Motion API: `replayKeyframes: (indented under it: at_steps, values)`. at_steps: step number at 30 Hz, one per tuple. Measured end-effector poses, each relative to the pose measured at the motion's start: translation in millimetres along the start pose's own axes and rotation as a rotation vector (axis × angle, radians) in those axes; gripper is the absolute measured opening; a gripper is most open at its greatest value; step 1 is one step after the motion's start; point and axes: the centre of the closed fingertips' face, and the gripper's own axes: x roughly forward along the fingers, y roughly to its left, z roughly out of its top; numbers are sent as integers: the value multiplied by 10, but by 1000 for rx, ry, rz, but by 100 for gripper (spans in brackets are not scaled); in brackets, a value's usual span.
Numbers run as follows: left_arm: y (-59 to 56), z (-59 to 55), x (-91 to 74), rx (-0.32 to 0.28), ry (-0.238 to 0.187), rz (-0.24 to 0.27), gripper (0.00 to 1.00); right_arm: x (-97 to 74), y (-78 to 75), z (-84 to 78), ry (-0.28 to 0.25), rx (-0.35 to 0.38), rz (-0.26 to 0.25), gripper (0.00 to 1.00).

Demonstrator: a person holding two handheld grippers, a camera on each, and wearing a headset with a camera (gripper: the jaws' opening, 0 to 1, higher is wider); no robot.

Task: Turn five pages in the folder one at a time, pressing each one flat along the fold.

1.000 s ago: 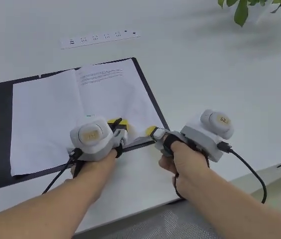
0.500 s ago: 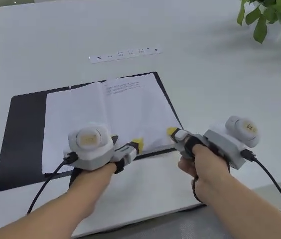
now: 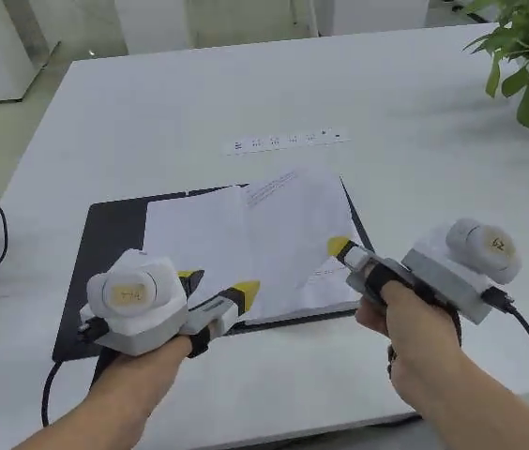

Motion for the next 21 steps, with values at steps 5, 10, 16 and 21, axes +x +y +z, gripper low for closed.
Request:
replayKeyframes:
  at_steps: [5, 10, 16, 21]
  values:
    - [198, 37, -216, -23, -29, 39, 48, 71, 271, -76, 11, -61, 51, 0]
    - [359, 35, -393, -14, -35, 70, 49, 169, 533, -224, 41, -101, 103, 0]
    - [540, 49, -589, -2, -39, 99, 49, 305, 753, -493, 105, -143, 145, 0]
    - [676, 40, -705, -8, -43, 119, 49, 436, 894, -770, 167, -200, 162, 0]
